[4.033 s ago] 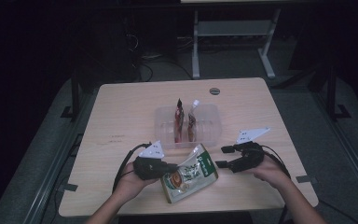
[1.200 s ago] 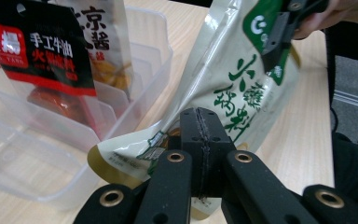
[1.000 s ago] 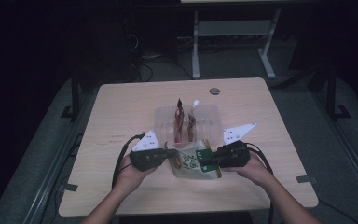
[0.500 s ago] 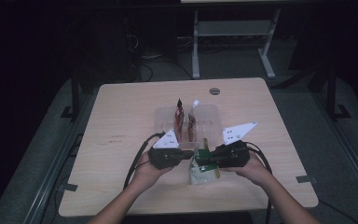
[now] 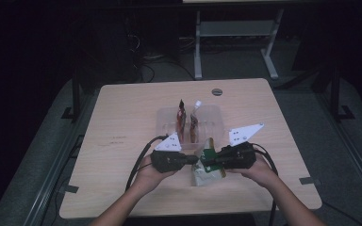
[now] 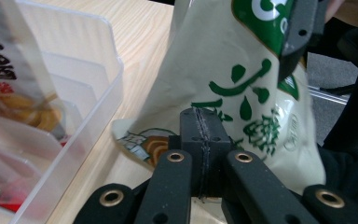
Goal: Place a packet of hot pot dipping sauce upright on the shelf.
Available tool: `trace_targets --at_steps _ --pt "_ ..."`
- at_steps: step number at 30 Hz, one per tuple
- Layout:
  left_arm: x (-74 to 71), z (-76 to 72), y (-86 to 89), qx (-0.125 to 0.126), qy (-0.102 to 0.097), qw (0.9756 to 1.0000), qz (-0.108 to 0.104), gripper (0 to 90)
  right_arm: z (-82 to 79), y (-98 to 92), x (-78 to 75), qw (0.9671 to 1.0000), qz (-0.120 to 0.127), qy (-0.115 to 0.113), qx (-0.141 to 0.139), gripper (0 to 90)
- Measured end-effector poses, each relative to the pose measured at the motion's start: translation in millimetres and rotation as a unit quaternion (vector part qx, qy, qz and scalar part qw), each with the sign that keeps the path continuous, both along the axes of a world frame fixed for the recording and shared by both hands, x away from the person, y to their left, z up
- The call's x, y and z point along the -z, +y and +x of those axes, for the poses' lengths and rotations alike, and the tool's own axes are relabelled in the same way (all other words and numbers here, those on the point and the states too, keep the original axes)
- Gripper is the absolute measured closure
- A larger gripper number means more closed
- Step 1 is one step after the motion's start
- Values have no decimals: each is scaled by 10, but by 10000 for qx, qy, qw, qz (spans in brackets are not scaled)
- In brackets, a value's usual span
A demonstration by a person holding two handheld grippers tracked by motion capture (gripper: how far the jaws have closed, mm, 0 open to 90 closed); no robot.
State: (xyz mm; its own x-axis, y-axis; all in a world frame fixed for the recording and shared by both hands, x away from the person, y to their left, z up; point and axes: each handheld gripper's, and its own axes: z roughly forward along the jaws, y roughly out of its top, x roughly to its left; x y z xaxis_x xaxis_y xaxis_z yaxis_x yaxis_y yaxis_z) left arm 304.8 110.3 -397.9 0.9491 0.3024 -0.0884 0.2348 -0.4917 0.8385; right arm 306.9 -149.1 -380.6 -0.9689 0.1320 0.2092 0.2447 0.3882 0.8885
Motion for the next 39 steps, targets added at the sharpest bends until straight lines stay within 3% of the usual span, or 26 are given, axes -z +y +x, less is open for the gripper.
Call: trace_targets --at_steps 12,19,26,32,39 --pt "56 -108 216 -91 170 9995 245 710 -24 -64 -37 9999 20 -99 48 899" --pt "42 -119 410 -251 250 9987 358 546 -41 -119 -74 9998 85 -119 119 899" --pt "134 -182 627 -417 453 9969 481 395 -49 -162 -114 9997 66 -204 110 899" --pt "197 -288 871 -644 523 9956 436 323 -44 -248 -212 9991 124 -326 249 899" --pt "232 -281 949 -722 524 9949 465 290 14 -297 -320 9981 176 -458 370 899"
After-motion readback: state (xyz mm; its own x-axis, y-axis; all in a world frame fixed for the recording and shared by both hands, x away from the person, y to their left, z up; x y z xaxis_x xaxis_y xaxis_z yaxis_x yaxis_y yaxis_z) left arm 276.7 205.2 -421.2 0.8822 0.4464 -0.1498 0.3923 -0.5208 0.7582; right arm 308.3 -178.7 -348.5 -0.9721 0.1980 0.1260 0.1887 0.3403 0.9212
